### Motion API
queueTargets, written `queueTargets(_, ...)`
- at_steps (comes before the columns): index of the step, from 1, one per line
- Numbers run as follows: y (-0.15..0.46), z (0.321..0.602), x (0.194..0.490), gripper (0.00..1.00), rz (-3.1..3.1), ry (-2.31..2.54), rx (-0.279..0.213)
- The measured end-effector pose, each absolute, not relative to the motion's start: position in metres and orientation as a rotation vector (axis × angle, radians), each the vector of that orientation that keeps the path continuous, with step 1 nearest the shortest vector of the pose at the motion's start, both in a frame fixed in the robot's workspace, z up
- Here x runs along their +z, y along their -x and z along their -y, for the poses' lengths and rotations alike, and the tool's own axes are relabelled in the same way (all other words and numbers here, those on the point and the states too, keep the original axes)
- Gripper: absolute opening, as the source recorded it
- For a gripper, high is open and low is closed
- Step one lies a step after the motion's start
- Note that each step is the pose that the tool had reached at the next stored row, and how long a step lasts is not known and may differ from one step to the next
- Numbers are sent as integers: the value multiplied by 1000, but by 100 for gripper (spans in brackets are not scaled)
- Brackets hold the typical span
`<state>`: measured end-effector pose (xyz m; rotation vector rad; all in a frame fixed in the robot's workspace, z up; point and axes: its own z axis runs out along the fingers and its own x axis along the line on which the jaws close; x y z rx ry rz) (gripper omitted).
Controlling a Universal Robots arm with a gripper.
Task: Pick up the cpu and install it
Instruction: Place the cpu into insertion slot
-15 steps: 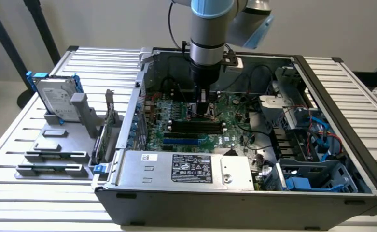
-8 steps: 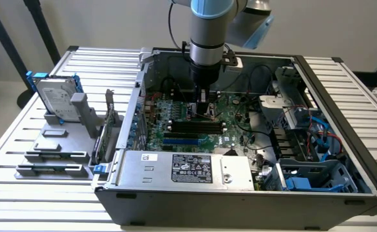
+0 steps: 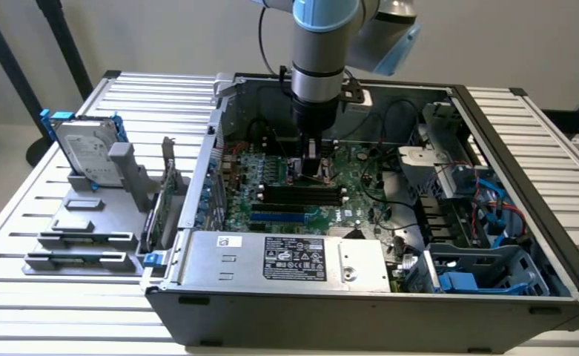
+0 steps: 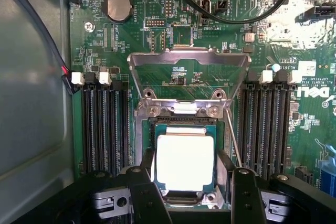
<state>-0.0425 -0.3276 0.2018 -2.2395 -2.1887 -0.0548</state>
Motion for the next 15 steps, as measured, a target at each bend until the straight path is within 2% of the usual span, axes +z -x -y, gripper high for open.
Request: queueTargets(15, 42, 326, 199, 55, 2193, 2235, -55)
